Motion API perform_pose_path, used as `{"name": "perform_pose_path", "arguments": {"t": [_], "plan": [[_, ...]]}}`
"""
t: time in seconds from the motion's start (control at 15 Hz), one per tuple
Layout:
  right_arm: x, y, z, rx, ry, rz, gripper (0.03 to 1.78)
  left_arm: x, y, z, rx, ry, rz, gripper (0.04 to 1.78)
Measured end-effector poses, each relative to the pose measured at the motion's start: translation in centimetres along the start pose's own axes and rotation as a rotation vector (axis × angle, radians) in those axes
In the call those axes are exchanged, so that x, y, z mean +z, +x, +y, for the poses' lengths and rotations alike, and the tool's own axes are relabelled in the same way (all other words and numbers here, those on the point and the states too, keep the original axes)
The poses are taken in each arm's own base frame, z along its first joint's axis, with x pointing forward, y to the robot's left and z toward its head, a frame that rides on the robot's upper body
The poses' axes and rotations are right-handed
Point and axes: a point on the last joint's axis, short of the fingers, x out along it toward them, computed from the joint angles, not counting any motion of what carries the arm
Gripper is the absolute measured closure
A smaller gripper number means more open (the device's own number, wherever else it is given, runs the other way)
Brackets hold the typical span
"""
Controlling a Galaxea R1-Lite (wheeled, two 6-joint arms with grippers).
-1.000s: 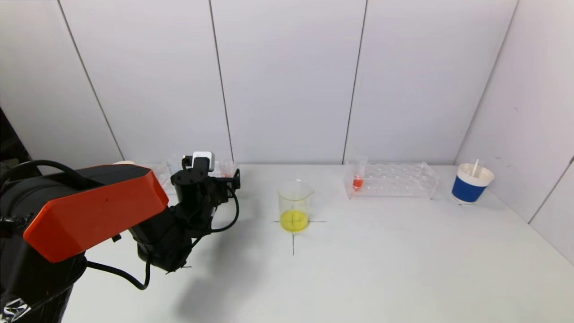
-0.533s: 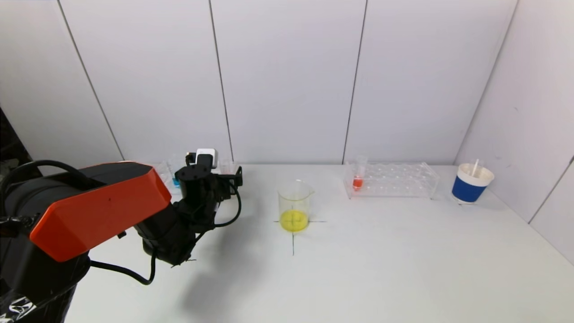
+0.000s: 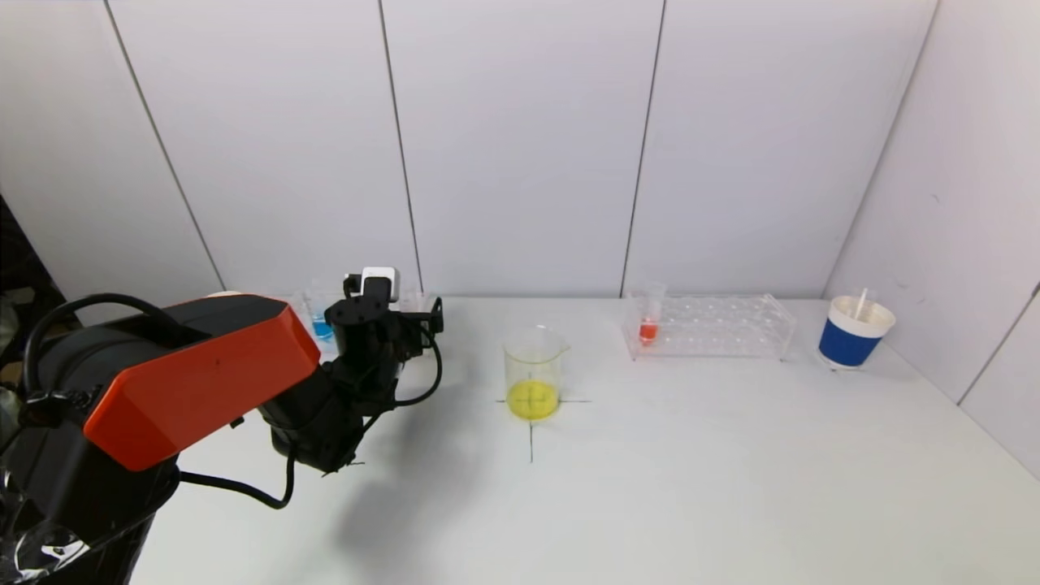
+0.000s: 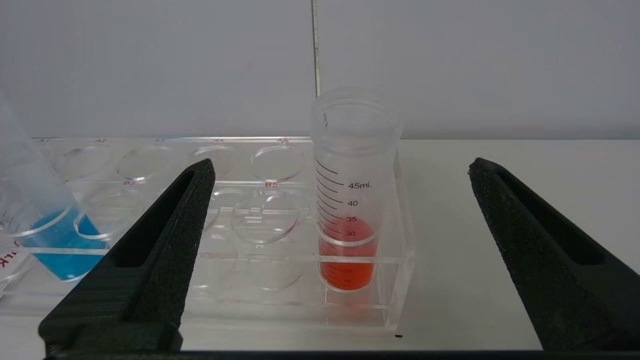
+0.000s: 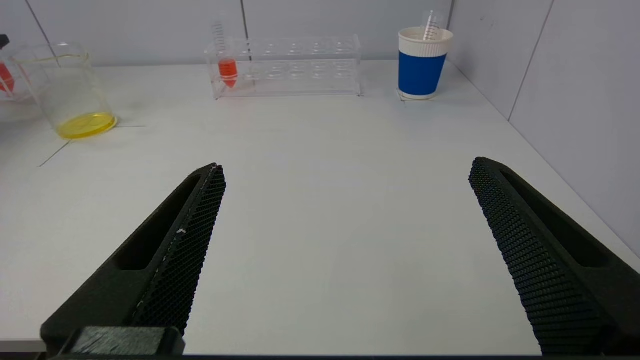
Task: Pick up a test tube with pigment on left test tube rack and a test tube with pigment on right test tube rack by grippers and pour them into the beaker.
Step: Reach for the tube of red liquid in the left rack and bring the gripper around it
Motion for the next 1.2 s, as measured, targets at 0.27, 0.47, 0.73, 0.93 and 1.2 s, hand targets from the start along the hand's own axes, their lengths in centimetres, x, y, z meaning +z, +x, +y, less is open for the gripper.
{"name": "perform_pose_path", "arguments": {"t": [0.27,0.47,0.73,0.93,1.2], "plan": [[0.0,0.0,0.0,0.0,0.0,0.0,0.04,-0.1,0.4,-0.1,0.0,-0.001,-0.006,0.05],[0.0,0.0,0.0,0.0,0.0,0.0,0.04,-0.3,0.7,-0.1,0.003,0.0,-0.007,0.05],[0.0,0.0,0.0,0.0,0.0,0.0,0.04,-0.6,1.0,-0.1,-0.013,0.009,-0.009,0.05],[0.0,0.0,0.0,0.0,0.0,0.001,0.04,-0.6,1.4,-0.2,-0.014,0.011,-0.019,0.05],[0.0,0.0,0.0,0.0,0.0,0.0,0.04,-0.7,1.8,-0.2,-0.011,0.014,-0.024,0.05]]}}
